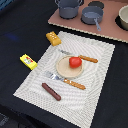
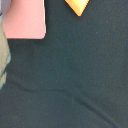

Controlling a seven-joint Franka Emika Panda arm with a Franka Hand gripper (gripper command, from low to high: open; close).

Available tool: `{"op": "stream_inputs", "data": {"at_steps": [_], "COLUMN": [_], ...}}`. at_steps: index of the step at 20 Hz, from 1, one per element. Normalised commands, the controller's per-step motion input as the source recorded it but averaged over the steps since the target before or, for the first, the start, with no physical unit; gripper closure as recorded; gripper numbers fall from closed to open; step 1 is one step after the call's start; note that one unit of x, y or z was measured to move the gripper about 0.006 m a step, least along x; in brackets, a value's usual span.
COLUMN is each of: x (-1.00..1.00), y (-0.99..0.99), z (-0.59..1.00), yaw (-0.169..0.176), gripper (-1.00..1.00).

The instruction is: Interact with the objects in diverse but meaningful ways.

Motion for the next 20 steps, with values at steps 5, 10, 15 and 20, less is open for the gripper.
{"op": "stream_inputs", "data": {"at_steps": [5,10,15,20], "x": [0.08,-0.03,0.04,0.08], "y": [0.01,-0.05,0.01,0.06], "z": [-0.18,-0.53,-0.45,-0.09], "yaw": [-0.012,0.0,-0.004,-0.02], "gripper": [-1.0,-1.0,-1.0,-1.0]}}
